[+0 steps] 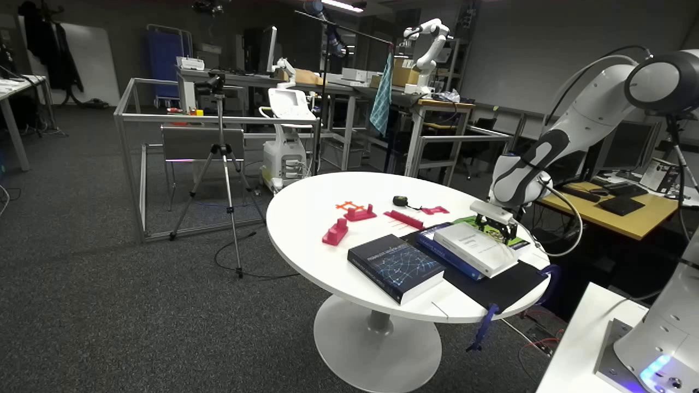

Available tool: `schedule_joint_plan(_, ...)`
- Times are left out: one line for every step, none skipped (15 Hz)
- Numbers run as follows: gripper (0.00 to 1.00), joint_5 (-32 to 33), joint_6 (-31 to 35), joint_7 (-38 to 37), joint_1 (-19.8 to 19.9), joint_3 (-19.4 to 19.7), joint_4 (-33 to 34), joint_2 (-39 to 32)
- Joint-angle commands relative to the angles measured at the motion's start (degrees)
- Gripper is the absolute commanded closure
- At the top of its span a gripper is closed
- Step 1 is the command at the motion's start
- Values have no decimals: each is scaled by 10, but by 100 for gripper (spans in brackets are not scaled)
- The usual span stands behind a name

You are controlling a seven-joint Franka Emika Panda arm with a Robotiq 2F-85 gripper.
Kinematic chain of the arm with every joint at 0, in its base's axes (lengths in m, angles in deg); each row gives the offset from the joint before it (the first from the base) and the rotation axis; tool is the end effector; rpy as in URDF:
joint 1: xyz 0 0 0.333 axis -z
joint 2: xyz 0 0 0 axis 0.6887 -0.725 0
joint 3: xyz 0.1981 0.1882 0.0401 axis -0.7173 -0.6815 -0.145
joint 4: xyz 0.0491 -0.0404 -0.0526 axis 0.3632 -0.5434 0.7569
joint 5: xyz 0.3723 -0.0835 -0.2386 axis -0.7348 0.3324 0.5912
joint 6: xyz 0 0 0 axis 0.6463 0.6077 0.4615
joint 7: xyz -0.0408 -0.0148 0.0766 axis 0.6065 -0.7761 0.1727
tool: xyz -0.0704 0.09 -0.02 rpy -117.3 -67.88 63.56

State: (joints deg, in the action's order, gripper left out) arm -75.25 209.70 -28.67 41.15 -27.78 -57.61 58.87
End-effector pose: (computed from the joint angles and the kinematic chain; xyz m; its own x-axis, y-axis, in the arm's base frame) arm 0.4801 -0.1975 0.0749 -0.0767 -0.9868 0.1429 -0.9962 0.0819 0.0308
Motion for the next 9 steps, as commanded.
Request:
schedule_joint_plan(0, 11, -19, 2, -2, -7, -13, 28)
schedule_joint_plan(0, 9, -18, 4, -1, -11, -14, 29)
schedule_joint_plan(0, 9, -19, 4, -1, -12, -14, 28)
schedule_joint_plan(0, 9, -18, 4, -2, -14, -14, 28)
schedule_joint_plan(0, 8, -18, 5, -1, -15, -14, 29)
schedule_joint_plan(0, 8, -18, 4, -1, -15, -13, 29)
schedule_joint_plan(0, 6, -15, 2, 0, -15, -14, 33)
schedule_joint_plan(0, 6, -6, -6, -2, -11, -17, 39)
schedule_joint_plan(0, 11, 4, -10, -4, -4, -21, 47)
